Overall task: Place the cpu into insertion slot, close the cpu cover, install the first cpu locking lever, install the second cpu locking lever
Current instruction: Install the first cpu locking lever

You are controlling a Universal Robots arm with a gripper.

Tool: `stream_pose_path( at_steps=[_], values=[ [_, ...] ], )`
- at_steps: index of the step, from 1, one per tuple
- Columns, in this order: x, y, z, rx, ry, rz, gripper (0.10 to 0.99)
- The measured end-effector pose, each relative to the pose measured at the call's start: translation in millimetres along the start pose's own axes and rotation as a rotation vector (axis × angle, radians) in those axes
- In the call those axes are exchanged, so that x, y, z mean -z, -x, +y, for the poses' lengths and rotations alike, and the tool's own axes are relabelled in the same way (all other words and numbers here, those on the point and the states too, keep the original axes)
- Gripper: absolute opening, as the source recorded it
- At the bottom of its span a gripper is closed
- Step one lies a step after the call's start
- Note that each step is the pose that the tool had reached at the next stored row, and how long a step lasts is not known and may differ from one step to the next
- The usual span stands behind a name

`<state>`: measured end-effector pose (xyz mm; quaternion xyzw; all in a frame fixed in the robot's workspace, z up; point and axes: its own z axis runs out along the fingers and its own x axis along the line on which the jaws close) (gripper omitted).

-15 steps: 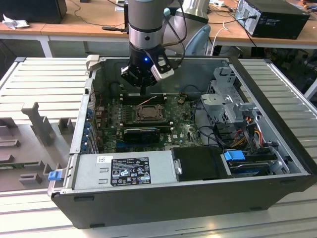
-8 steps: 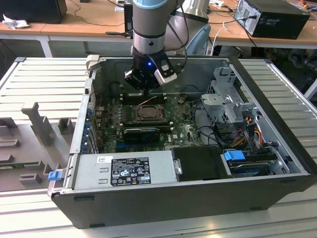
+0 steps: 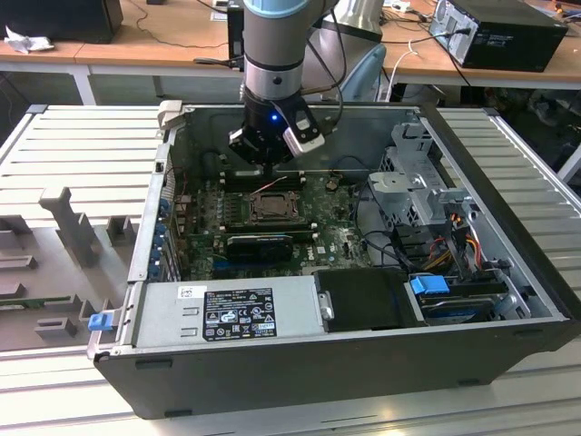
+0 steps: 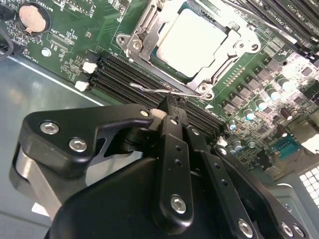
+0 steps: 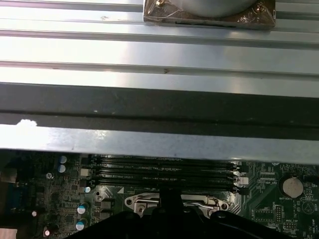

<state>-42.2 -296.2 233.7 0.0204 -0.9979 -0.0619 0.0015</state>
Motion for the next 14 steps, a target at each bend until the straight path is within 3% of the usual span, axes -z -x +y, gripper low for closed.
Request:
stream_pose_path(
  at_steps=[14],
  values=[
    [-1.7, 5.0, -0.2, 0.0, 0.0, -0.0001, 0.106]
  ],
)
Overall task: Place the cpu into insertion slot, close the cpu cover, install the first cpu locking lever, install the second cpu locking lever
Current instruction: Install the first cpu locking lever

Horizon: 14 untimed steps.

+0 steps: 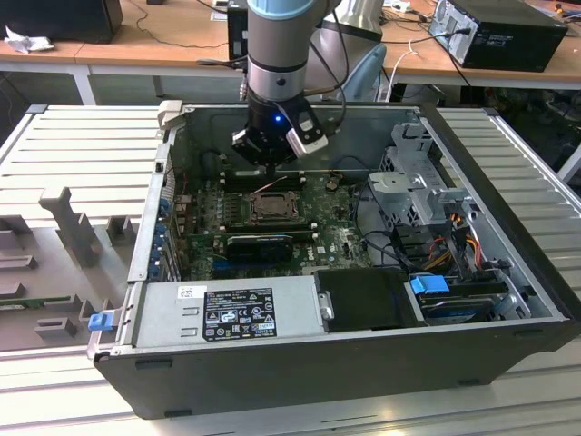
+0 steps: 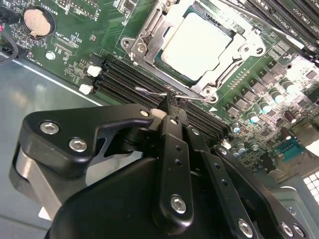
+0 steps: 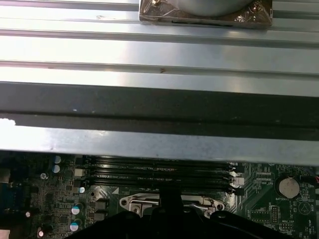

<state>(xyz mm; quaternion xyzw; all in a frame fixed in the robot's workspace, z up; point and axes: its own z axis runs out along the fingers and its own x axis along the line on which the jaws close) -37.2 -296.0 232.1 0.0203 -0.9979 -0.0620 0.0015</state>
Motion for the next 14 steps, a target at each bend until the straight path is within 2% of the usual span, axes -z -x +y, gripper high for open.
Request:
stream_pose_path(
  at_steps=[14],
  values=[
    [-6.6, 13.4, 2.4, 0.0, 0.0, 0.0, 0.106]
  ],
)
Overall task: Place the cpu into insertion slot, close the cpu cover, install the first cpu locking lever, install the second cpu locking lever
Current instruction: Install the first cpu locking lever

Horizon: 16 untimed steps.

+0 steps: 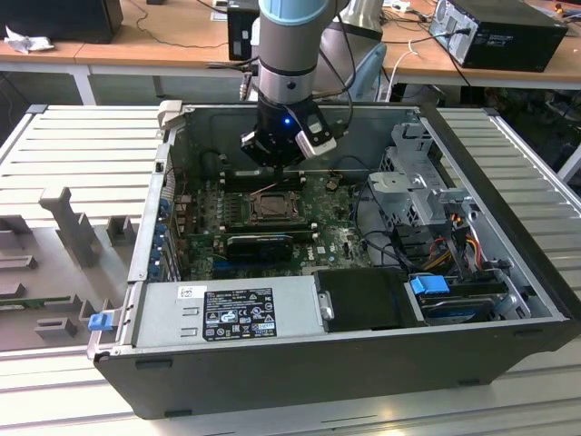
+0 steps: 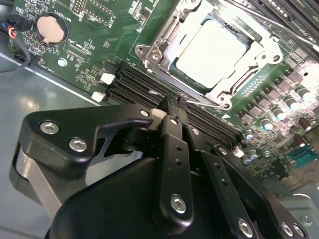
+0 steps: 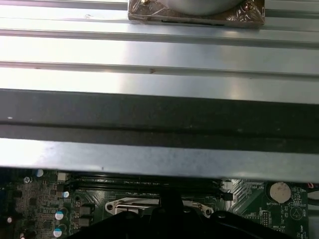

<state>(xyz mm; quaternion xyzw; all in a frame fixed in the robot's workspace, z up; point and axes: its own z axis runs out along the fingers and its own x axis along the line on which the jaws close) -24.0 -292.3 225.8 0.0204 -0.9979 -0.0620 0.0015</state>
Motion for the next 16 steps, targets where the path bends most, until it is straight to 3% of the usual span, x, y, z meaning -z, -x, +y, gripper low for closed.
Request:
stream_pose_path(
  at_steps=[10, 16],
  values=[
    [-5.9, 4.8, 0.6, 0.0, 0.0, 0.0, 0.106],
    [-13.7, 5.8, -0.3, 0.0, 0.0, 0.0, 0.106]
  ],
)
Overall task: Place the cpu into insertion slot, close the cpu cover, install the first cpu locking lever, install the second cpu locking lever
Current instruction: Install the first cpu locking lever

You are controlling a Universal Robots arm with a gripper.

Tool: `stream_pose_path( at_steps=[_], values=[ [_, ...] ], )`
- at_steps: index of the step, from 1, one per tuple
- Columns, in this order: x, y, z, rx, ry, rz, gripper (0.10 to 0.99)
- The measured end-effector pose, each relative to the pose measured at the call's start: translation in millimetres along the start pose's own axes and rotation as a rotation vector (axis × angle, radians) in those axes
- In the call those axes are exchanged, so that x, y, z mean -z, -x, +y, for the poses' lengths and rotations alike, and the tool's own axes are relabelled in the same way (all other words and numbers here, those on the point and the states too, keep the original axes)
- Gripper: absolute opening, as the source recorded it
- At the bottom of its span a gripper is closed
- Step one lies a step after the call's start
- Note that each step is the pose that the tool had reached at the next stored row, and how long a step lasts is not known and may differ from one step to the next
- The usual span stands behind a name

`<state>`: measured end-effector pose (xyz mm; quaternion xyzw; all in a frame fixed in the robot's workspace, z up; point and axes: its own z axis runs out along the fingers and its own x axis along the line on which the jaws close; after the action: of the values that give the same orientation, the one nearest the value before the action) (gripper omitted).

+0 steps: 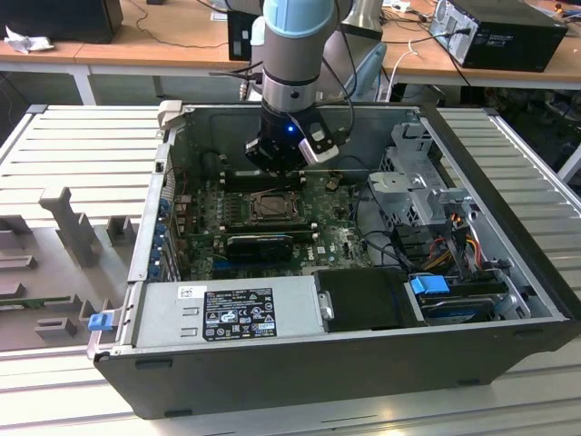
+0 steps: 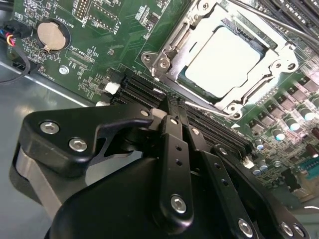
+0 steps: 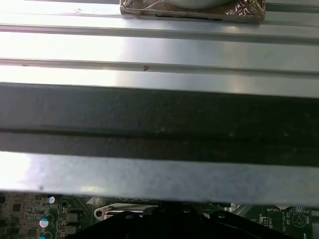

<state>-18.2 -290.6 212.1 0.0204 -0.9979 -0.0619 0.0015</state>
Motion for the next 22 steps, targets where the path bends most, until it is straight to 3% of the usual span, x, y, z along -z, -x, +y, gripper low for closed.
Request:
stream_pose_path(
  at_steps=[7, 12, 17, 22],
  values=[
    [-5.2, 0.8, -0.7, 0.0, -0.002, 0.0, 0.106],
    [-7.7, 0.8, -1.0, 0.0, -0.014, 0.0007, 0.106],
    [-8.8, 0.9, -1.1, 0.0, -0.035, 0.0014, 0.106],
    [-10.4, 1.1, -0.9, 0.0, -0.038, 0.0017, 0.106]
  ],
)
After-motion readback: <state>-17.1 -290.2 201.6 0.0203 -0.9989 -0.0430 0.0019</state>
